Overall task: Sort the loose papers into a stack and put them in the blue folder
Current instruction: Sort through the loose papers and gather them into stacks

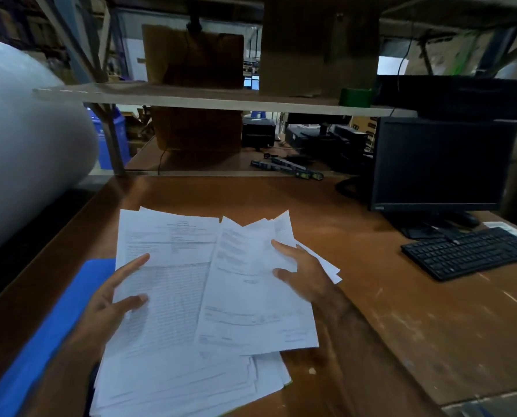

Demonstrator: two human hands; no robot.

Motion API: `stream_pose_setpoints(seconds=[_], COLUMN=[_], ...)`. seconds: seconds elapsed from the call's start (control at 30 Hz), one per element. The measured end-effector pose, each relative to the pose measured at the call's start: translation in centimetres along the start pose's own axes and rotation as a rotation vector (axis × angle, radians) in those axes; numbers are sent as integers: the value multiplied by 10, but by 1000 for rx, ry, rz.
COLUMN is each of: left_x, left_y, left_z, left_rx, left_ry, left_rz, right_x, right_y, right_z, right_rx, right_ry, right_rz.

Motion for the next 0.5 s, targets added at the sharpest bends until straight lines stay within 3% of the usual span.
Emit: stream_pose_setpoints(seconds=[0.17, 0.23, 0.33, 0.5], left_x=[-1, -3, -3, 4], left_y=[1, 2, 6, 16], left_z=[-4, -6, -17, -31], left_rx=[45, 34, 105, 155], left_ry=[-14, -11, -31, -49], left_rz=[-7, -21, -46, -89], right_x=[6, 5, 0, 3], right_y=[-18, -22, -22, -22], right_z=[13, 8, -12, -52], right_rx=[-750, -730, -398, -617], right_ry=[-110, -138, -85, -226], right_rz=[241, 234, 174, 216])
Point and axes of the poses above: each hand's wrist, its own x-axis away from the middle knuckle, its own z-axis out of the back of the hand, y = z × x, the point moved 4 cm from there along -x, towards the middle knuckle, and after that the axes turned 12 degrees about -y, right-handed, at the moved point
